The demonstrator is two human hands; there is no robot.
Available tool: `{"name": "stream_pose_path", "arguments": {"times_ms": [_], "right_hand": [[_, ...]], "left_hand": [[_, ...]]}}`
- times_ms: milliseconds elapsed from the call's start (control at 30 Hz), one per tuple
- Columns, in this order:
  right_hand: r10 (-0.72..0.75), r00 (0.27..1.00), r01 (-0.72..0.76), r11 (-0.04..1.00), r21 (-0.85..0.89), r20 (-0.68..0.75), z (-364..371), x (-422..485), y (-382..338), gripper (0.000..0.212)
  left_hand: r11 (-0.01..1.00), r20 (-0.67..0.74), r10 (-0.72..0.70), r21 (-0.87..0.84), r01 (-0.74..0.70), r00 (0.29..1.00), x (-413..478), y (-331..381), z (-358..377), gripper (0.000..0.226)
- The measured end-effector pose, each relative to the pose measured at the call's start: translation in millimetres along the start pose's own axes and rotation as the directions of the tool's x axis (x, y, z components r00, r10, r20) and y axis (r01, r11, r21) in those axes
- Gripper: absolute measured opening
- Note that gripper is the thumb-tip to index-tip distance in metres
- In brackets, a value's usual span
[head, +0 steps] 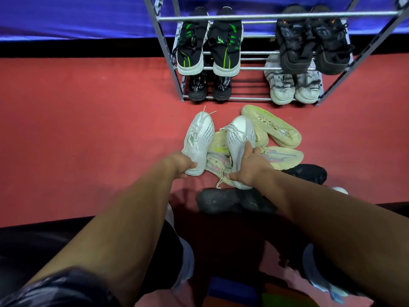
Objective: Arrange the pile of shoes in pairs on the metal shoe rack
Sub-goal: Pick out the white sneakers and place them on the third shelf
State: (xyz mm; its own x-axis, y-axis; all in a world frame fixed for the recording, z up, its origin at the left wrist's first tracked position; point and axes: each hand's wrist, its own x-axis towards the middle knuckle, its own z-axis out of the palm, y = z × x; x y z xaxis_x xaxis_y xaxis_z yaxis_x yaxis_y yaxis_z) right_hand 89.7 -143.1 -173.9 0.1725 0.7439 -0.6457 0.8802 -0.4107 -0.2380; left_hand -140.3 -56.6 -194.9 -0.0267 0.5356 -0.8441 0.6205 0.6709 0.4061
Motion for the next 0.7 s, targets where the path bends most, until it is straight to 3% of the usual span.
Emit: {"name": "stream_pose_path", "arguments": {"times_ms": [400, 567, 700], "right_hand": [[0.010, 1.000, -0.007, 0.994, 0.110, -0.029, -16.4, 1.5, 2.8, 0.126], [0.072, 0.978, -0.026, 0.974, 0.227, -0.198, -34.4, -2.6, 7.8, 0.098], [0.076, 0.945, 0.044, 0.934, 0.354, -0.318, -47.0, -5.2, 12.5, 0.079]], "left_hand": [[0.998, 0.122, -0.025, -0.060, 0.033, 0.992, 4.2, 7.5, 9.8, 0.024], [0.982, 0.162, -0.013, -0.182, 0.043, 0.987, -2.7, 19.1, 26.0, 0.033], [0.977, 0.188, 0.100, -0.204, -0.061, 0.977, -3.9, 25.1, 58.4, 0.046]]}}
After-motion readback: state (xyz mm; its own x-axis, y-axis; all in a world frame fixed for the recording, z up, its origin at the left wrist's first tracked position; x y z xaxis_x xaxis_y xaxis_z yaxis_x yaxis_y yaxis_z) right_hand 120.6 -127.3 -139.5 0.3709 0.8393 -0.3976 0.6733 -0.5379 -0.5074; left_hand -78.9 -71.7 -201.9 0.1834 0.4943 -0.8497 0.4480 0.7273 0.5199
